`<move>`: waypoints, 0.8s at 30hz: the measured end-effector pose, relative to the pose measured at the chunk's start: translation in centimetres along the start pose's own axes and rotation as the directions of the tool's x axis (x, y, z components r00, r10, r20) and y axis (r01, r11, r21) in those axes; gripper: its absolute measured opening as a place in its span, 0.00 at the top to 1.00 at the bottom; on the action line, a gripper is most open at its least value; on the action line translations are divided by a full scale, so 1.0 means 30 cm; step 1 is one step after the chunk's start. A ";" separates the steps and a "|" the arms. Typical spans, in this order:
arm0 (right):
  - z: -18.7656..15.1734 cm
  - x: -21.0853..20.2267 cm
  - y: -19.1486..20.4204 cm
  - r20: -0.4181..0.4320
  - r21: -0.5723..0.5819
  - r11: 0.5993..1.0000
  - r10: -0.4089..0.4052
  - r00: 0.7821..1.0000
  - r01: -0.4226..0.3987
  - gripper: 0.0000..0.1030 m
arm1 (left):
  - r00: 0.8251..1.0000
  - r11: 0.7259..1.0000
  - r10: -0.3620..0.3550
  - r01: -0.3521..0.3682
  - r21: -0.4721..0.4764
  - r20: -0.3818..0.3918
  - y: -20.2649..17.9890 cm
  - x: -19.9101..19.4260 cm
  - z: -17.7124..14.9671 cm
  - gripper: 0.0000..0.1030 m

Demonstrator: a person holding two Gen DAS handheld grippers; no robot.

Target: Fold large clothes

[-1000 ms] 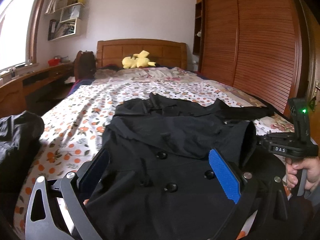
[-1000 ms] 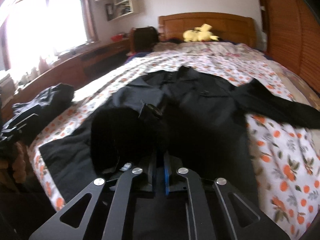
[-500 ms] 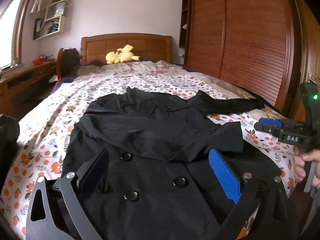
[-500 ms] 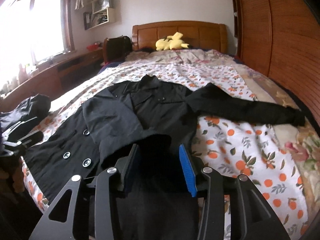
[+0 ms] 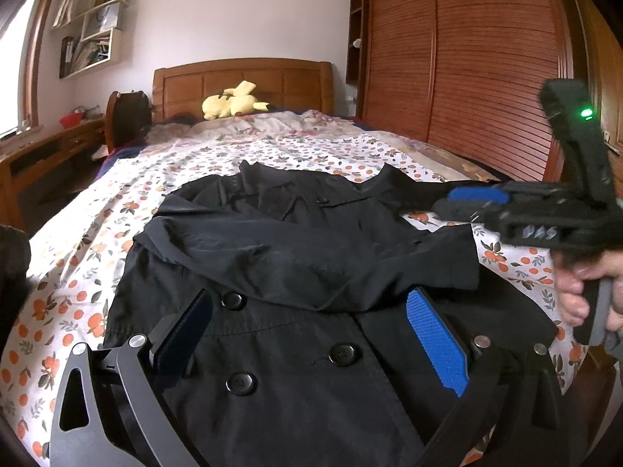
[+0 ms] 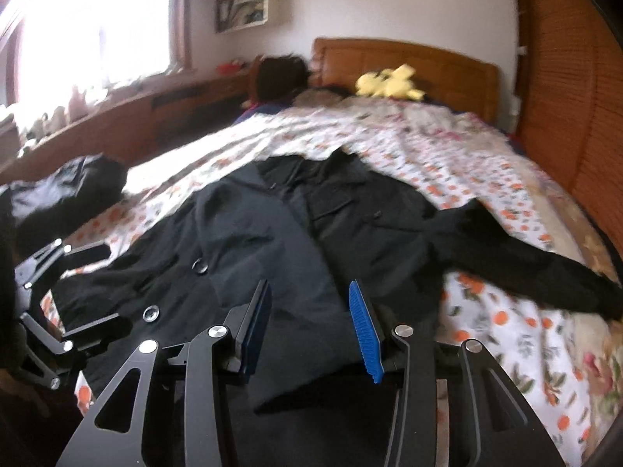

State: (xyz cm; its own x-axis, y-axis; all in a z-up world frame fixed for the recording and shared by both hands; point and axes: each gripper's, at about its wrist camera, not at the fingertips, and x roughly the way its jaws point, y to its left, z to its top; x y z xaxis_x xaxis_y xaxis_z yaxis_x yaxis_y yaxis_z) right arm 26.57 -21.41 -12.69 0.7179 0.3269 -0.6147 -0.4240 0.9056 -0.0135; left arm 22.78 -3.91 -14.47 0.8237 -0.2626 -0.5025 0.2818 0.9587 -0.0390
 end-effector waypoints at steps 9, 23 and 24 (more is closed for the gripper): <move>-0.159 0.138 -0.056 -0.205 -0.010 1.000 -0.030 0.978 0.029 0.61 | 1.000 1.000 -0.008 0.008 0.005 0.005 0.002 -0.005 0.002 0.03; -0.263 0.158 -0.088 -0.147 0.029 0.999 0.024 0.989 -0.019 0.61 | 0.998 0.998 -0.007 0.004 0.059 0.059 -0.024 -0.136 0.099 0.03; -0.265 0.157 -0.089 -0.143 0.031 0.999 0.026 0.989 -0.022 0.61 | 0.998 0.998 -0.003 -0.001 0.057 0.060 -0.021 -0.131 0.107 0.03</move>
State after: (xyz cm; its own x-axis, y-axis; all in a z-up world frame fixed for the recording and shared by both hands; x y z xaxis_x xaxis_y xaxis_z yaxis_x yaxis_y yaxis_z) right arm 26.69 -24.43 -21.82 0.6198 0.3086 -0.7216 -0.4225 0.9060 0.0246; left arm 20.94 -3.84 -9.71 0.8509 -0.2711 -0.4499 0.3085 0.9512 0.0103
